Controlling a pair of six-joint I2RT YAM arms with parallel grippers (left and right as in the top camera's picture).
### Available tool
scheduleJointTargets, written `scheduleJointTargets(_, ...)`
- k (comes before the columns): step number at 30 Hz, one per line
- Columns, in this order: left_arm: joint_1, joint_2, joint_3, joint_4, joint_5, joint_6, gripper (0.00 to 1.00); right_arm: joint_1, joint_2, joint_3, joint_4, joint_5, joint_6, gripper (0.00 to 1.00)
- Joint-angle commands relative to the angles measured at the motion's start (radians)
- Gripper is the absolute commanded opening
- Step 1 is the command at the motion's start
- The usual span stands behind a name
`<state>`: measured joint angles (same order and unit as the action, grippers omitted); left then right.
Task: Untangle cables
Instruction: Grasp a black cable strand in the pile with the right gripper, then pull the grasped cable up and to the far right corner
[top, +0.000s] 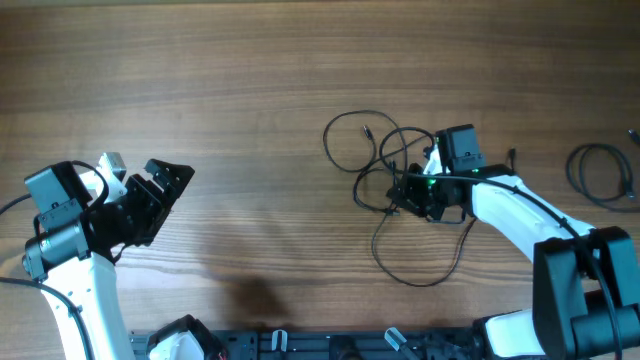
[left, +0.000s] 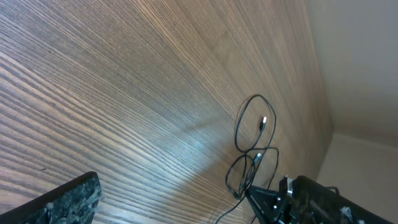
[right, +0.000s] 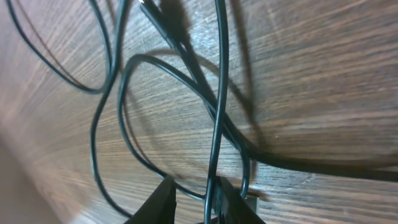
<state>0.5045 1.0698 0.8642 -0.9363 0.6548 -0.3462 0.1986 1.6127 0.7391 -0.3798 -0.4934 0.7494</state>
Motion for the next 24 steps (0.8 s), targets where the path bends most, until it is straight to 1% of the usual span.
scheduleJointTargets(1,0.003,0.004,0.005,0.0,-0.002,-0.005,1.0,0.012,0.029,-0.012,0.005,0.067,0.047,0.23)
scheduleJointTargets(3,0.003,0.004,0.005,0.0,-0.002,-0.005,1.0,0.013,0.045,-0.012,0.016,0.066,0.046,0.23)
scheduleJointTargets(4,0.003,0.004,0.005,0.0,-0.002,-0.005,1.0,0.013,0.049,-0.012,0.024,0.065,0.043,0.2)
scheduleJointTargets(6,0.003,0.004,0.005,0.0,-0.002,-0.005,1.0,0.013,0.053,-0.012,0.045,0.053,0.042,0.05)
scheduleJointTargets(7,0.003,0.004,0.005,0.0,-0.002,-0.005,1.0,0.013,0.052,-0.012,0.063,0.035,0.035,0.04)
scheduleJointTargets(12,0.003,0.004,0.005,0.0,-0.002,-0.005,1.0,-0.006,0.021,0.032,0.172,-0.101,0.031,0.04)
scheduleJointTargets(15,0.003,0.004,0.005,0.0,-0.002,-0.005,1.0,-0.02,-0.039,0.091,0.209,-0.182,0.01,0.05)
scheduleJointTargets(18,0.003,0.004,0.005,0.0,-0.002,-0.005,1.0,-0.023,-0.138,0.174,0.204,-0.188,-0.002,0.05)
scheduleJointTargets(24,0.003,0.004,0.005,0.0,-0.002,-0.005,1.0,-0.023,-0.346,0.366,0.178,-0.104,-0.137,0.04)
